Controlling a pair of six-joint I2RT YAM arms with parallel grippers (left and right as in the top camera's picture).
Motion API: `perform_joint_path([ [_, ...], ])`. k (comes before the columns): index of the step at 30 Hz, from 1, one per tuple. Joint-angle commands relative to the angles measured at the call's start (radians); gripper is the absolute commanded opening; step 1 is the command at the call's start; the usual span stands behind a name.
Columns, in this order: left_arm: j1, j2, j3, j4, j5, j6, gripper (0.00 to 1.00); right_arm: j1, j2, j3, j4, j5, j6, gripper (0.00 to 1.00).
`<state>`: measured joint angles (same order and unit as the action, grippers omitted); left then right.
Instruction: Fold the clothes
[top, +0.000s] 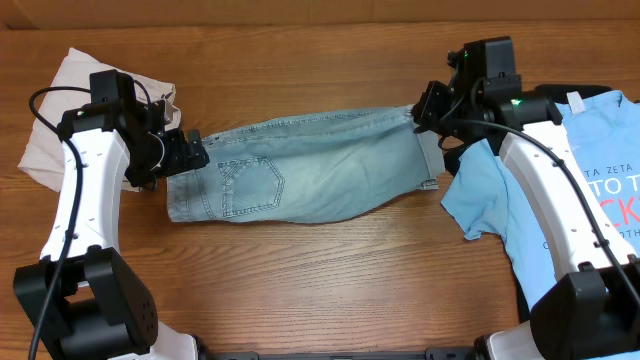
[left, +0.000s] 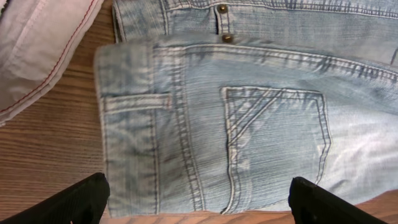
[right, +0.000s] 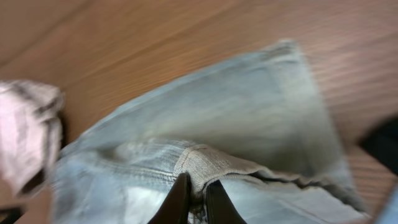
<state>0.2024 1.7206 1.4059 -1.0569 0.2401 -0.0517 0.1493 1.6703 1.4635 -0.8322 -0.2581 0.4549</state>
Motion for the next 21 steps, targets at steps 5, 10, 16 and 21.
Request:
perform_joint_path([
  [5,-0.002,0.002,0.014,0.003,0.013,0.014,0.95,-0.011,0.124,0.016,0.074,0.138,0.039,0.37],
  [10,-0.002,0.002,0.014,-0.001,0.012,0.015,0.96,-0.017,0.22,0.016,0.183,0.175,0.024,0.9],
  [16,-0.002,0.003,0.014,-0.038,-0.024,0.015,0.75,-0.029,0.222,0.016,0.168,0.018,-0.068,0.21],
  [21,-0.002,0.007,-0.063,-0.007,-0.017,0.014,0.04,0.006,0.231,-0.016,0.07,-0.051,-0.097,0.04],
])
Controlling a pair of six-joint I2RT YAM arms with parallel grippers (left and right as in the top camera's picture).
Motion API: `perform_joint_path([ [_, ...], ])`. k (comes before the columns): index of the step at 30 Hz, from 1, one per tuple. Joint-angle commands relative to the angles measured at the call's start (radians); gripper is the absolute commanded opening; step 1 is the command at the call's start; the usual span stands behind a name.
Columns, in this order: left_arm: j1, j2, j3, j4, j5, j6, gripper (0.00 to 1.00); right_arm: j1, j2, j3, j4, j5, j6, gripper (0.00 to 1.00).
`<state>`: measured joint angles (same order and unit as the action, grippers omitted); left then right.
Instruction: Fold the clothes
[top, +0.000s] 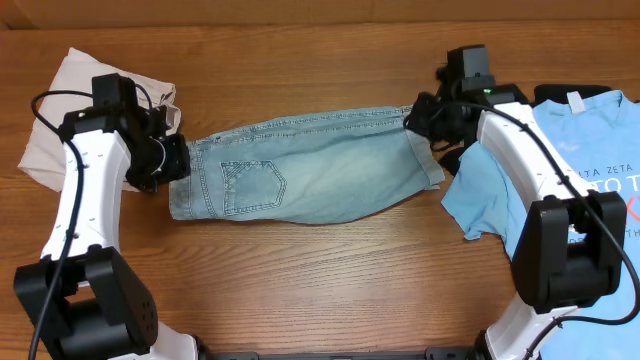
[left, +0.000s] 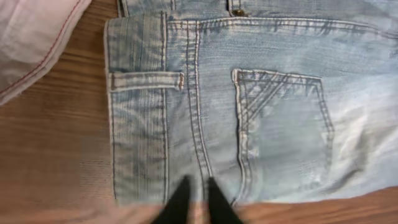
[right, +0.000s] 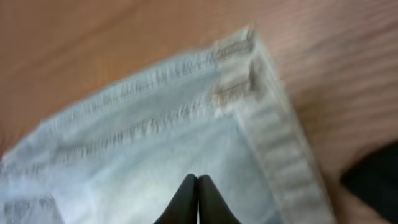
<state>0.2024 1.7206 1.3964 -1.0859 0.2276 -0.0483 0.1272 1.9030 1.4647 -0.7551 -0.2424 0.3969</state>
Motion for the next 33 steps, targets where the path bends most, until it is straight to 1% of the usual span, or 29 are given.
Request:
perform_joint_path([
  [1,-0.002,0.007,-0.112,0.072,0.026,0.011,0.04,0.048,0.013,-0.05,0.003,-0.072,-0.038,0.04],
  [3,-0.002,0.007,-0.177,0.136,0.076,0.012,0.04,0.068,0.039,-0.076,0.022,-0.101,-0.038,0.04],
  [6,-0.002,0.007,-0.26,0.237,0.108,0.011,0.05,0.097,0.092,-0.113,0.082,-0.195,-0.036,0.04],
  [9,-0.002,0.007,-0.299,0.339,0.128,0.011,0.09,0.115,0.157,-0.118,0.148,-0.249,0.003,0.04],
  [10,-0.002,0.007,-0.304,0.374,0.134,0.01,0.13,0.119,0.178,-0.118,0.183,-0.267,0.021,0.04],
  [11,-0.002,0.007,-0.306,0.429,0.158,-0.025,0.2,0.122,0.212,-0.118,0.259,-0.288,0.067,0.05],
  [13,-0.002,0.007,-0.305,0.464,0.211,-0.051,0.24,0.121,0.238,-0.118,0.356,-0.287,0.135,0.05],
  [15,-0.002,0.007,-0.305,0.475,0.249,-0.054,0.28,0.115,0.252,-0.118,0.466,-0.283,0.154,0.06],
  [16,-0.002,0.007,-0.305,0.47,0.249,-0.053,0.31,0.108,0.252,-0.118,0.522,-0.283,0.155,0.08],
  [17,-0.002,0.007,-0.305,0.459,0.245,-0.052,0.4,0.1,0.252,-0.118,0.576,-0.283,0.154,0.13],
  [18,-0.002,0.007,-0.305,0.441,0.228,-0.05,0.44,0.093,0.252,-0.115,0.616,-0.283,0.154,0.17],
  [20,-0.002,0.007,-0.305,0.402,0.183,-0.032,0.57,0.069,0.252,-0.102,0.657,-0.283,0.154,0.18],
  [21,0.0,0.007,-0.305,0.383,0.167,-0.023,0.66,0.05,0.252,-0.091,0.645,-0.285,0.154,0.16],
  [22,0.0,0.007,-0.305,0.362,0.151,-0.017,0.72,0.035,0.251,-0.079,0.623,-0.298,0.154,0.15],
  [23,0.0,0.007,-0.305,0.346,0.138,-0.011,0.75,0.018,0.247,-0.065,0.581,-0.322,0.153,0.14],
  [25,0.001,0.007,-0.305,0.317,0.104,-0.008,0.76,-0.011,0.233,-0.041,0.487,-0.394,0.099,0.14],
  [27,0.001,0.007,-0.306,0.303,0.049,-0.008,0.77,-0.031,0.205,-0.021,0.349,-0.431,-0.006,0.14],
  [30,0.0,0.007,-0.306,0.308,-0.036,-0.012,0.79,-0.033,0.151,-0.009,0.145,-0.422,-0.165,0.15],
  [31,0.001,0.007,-0.306,0.311,-0.055,-0.016,0.79,-0.033,0.137,-0.009,0.09,-0.407,-0.184,0.15],
  [32,0.001,0.007,-0.306,0.325,-0.068,-0.019,0.81,-0.028,0.116,-0.009,-0.023,-0.363,-0.196,0.15],
  [33,0.001,0.007,-0.305,0.335,-0.055,-0.019,0.82,-0.025,0.113,-0.009,-0.079,-0.34,-0.196,0.15],
])
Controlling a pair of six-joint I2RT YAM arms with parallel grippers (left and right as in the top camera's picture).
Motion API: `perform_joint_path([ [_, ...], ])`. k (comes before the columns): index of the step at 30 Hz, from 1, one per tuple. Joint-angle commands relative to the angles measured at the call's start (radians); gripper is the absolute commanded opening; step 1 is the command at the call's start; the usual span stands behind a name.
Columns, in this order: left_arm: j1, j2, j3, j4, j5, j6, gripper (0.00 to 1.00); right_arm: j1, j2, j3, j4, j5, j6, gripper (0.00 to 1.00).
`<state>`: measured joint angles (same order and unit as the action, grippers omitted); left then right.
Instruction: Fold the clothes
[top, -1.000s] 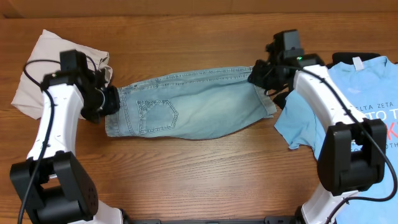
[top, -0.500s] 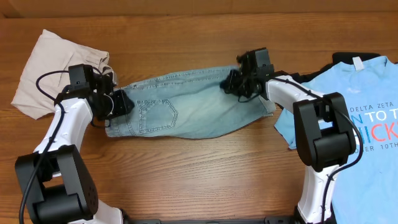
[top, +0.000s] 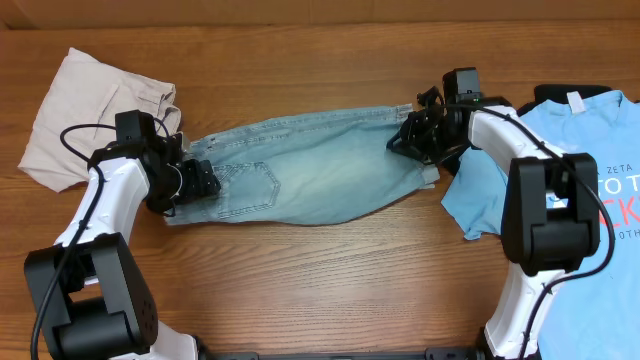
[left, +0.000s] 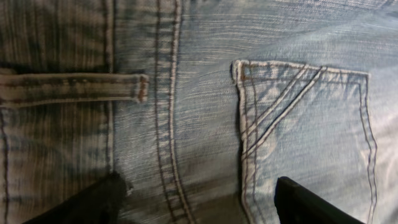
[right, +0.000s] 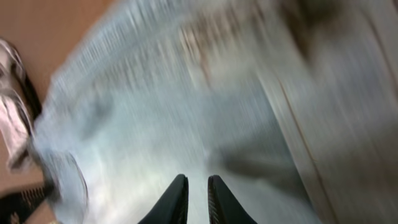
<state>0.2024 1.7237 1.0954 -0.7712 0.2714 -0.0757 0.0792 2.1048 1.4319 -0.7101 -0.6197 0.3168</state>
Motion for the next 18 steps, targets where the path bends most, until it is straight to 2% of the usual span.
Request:
perform_joint_path([
  [1,0.001,0.004,0.0,0.029,-0.091,0.01,0.82,0.026,-0.089,0.024,-0.166,0.055,-0.117,0.15],
  [3,0.001,0.004,0.013,0.057,-0.09,0.009,0.81,0.034,-0.089,0.012,-0.232,0.09,-0.117,0.14],
  [5,0.001,0.004,0.017,0.107,-0.049,0.008,0.68,0.047,-0.089,-0.01,-0.262,0.104,-0.135,0.14],
  [6,0.001,0.005,0.016,0.14,-0.002,0.009,0.64,0.051,-0.089,-0.017,-0.271,0.105,-0.148,0.14],
  [8,-0.006,0.01,0.016,0.18,0.06,0.007,0.57,0.057,-0.086,-0.035,-0.282,0.123,-0.157,0.14],
  [10,-0.014,0.01,0.016,0.183,0.066,-0.01,0.56,0.058,-0.085,-0.055,-0.292,0.161,-0.156,0.13],
  [14,-0.007,0.01,0.024,0.121,0.058,-0.005,0.61,0.058,-0.085,-0.124,-0.285,0.259,-0.098,0.14],
  [16,0.008,0.01,0.049,0.064,0.058,0.002,0.68,0.058,-0.085,-0.175,-0.256,0.292,-0.074,0.15],
  [18,0.031,0.01,0.089,-0.001,0.059,0.002,0.79,0.054,-0.085,-0.227,-0.208,0.35,-0.056,0.14],
])
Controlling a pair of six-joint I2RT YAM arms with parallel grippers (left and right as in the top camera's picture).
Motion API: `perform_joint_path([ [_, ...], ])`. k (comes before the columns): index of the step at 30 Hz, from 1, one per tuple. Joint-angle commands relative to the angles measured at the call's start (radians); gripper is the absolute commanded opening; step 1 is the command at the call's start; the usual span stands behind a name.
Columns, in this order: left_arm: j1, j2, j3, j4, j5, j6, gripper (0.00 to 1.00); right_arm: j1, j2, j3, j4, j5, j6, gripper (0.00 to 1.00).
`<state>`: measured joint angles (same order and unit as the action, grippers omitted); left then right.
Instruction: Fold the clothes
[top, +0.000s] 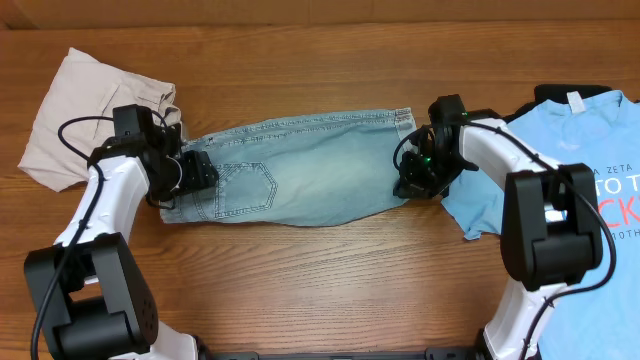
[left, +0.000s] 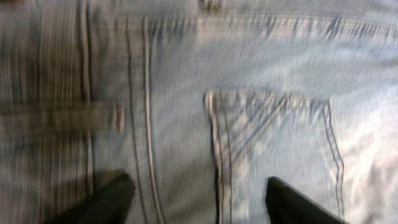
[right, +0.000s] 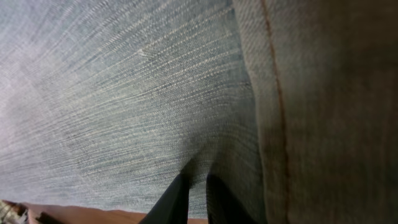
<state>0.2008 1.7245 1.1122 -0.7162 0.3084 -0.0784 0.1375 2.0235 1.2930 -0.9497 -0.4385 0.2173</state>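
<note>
Light blue jeans (top: 310, 165) lie flat across the table, waistband to the left and leg hems to the right. My left gripper (top: 197, 172) sits low on the waistband end, open. In the left wrist view its fingers (left: 106, 199) are spread wide over the denim (left: 261, 93) beside the back pocket (left: 273, 143). My right gripper (top: 410, 182) is down on the lower part of the leg end. In the right wrist view this gripper (right: 196, 199) has its tips nearly together, pinching the denim (right: 124, 93) just left of the hem band (right: 311, 93).
A crumpled beige garment (top: 70, 100) lies at the back left, close to my left arm. A light blue printed T-shirt (top: 590, 160) is spread at the right, its sleeve touching the jeans' leg end. Bare wooden table (top: 320, 280) lies in front.
My right gripper has moved from the upper hem corner to the lower part of the leg end, close on the denim. The left gripper has shifted slightly on the waistband and is still open.
First my left gripper was open at the waistband and the right was shut on the upper hem corner. Then both were shut and empty at the jeans' ends. Later the left was open on the denim by the pocket. Now the right pinches the leg end lower down.
</note>
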Motion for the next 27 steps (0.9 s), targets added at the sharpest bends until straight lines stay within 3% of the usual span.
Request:
perform_joint_path([
  [1,0.045,0.009,0.096,-0.092,0.023,0.004,0.84,-0.007,-0.003,-0.111,0.052,0.218,0.074,0.11],
  [6,0.091,0.009,0.142,-0.173,-0.039,0.012,0.97,-0.035,-0.003,-0.154,0.029,0.319,0.182,0.06],
  [11,0.095,0.014,0.068,-0.13,-0.072,0.012,0.98,-0.084,-0.004,-0.134,-0.031,0.37,0.214,0.06],
  [12,0.092,0.016,0.042,-0.106,-0.072,0.011,0.97,-0.094,-0.004,-0.125,-0.045,0.374,0.214,0.07],
  [15,0.084,0.027,-0.03,-0.009,-0.028,0.005,0.82,-0.116,-0.004,-0.095,-0.079,0.374,0.184,0.08],
  [22,0.065,0.045,-0.094,0.156,0.044,-0.001,0.86,-0.111,-0.006,-0.045,-0.123,0.37,0.117,0.08],
  [27,0.018,0.097,-0.097,0.247,0.08,-0.007,0.71,-0.111,-0.052,0.026,-0.199,0.367,0.069,0.08],
])
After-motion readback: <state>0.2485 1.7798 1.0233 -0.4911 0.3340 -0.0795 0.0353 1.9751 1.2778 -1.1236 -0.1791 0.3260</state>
